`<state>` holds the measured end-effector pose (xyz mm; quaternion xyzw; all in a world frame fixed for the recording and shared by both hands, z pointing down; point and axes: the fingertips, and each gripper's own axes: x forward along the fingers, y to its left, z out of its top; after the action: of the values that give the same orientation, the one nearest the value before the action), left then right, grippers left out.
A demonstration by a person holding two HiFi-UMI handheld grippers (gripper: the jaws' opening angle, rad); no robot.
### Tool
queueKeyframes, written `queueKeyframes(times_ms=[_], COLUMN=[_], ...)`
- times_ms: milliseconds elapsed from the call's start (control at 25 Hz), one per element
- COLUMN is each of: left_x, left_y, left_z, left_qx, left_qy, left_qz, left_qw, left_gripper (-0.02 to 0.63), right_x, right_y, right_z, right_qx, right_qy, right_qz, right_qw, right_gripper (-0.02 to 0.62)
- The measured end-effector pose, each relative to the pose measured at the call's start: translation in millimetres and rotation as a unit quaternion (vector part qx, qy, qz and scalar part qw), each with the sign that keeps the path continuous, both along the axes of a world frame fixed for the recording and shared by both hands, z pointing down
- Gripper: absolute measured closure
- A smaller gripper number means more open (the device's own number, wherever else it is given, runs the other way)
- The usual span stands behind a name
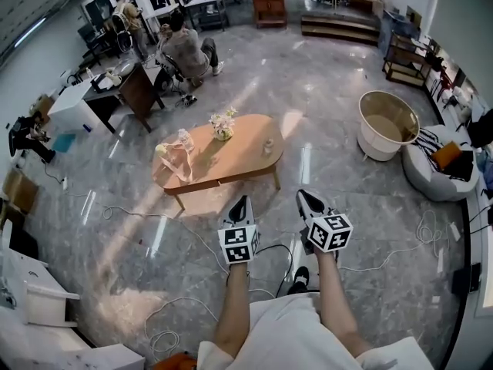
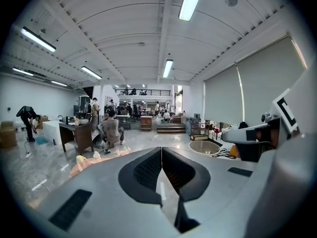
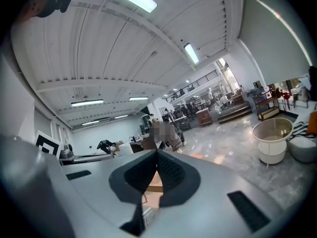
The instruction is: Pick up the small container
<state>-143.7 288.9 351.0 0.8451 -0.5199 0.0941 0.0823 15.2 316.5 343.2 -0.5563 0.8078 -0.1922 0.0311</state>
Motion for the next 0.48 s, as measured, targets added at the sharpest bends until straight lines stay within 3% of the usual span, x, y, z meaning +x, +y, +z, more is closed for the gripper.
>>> queueKeyframes(times_ms=[480], left_x=[48], left_y=[-32], left_z=[16], left_qx=[-0.002], left_qy=[0.003], left_qz=[-0.032], left_qw=[0.9995], left_gripper=[0.597], right_x=[77], right_y=[-41], right_z=[14], right_qx=[-0.020], right_qy=[-0.020], right_qz=[-0.022], right_qw=[0.999], right_gripper=[0.528])
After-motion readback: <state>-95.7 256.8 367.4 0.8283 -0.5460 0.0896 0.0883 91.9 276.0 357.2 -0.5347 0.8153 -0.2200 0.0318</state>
